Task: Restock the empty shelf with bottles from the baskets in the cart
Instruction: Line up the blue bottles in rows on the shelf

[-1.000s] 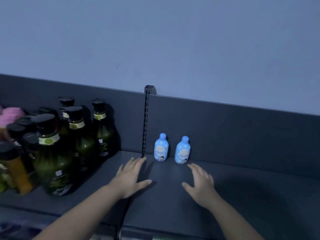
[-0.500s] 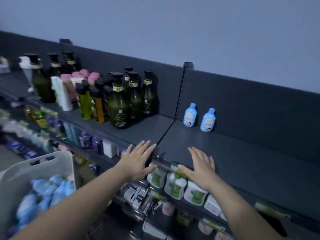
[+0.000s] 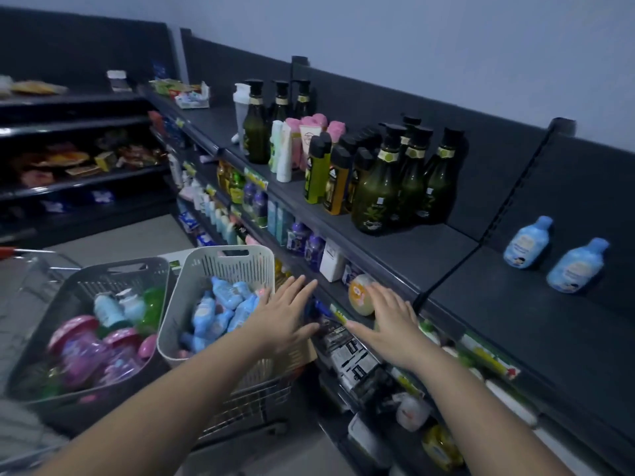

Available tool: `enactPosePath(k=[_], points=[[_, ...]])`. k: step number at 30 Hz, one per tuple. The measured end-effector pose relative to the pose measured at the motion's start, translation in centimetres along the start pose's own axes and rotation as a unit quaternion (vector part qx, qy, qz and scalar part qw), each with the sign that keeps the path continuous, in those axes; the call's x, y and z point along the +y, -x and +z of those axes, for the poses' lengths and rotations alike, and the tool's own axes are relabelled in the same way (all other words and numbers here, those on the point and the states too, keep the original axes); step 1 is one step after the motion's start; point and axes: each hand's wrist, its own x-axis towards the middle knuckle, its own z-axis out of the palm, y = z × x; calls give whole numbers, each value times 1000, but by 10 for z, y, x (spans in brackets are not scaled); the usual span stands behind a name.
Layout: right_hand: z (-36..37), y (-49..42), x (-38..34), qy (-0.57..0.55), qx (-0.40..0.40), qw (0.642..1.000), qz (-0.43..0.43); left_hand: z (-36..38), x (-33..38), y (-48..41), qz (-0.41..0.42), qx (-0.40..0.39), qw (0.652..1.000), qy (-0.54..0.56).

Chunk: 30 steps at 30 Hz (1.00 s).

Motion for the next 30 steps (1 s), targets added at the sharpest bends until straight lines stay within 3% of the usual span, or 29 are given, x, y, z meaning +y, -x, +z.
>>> enactPosePath(k=[9,14,19,22,26,30], points=[[38,-96,-89,-4,-48,998,-44,-2,-143,-6,-79,-1,997,1],[80,-150,-125,0,-77,996,-42,21,-213,-21,-150,-56,985,61],[142,-179,-151,-44,-104,993,-26,62,-256,-28,-153,-110,978,91],[175,-189,-163,-87,-121,989,21,81,-270,-33,-170,-154,961,151],[209,-206,-166,-91,-158,972,146,99,-282,-45,-224,-186,939,185],[233,-229,-157,-147,-188,935,262,107,-301,-71,-341,-145,901,225]])
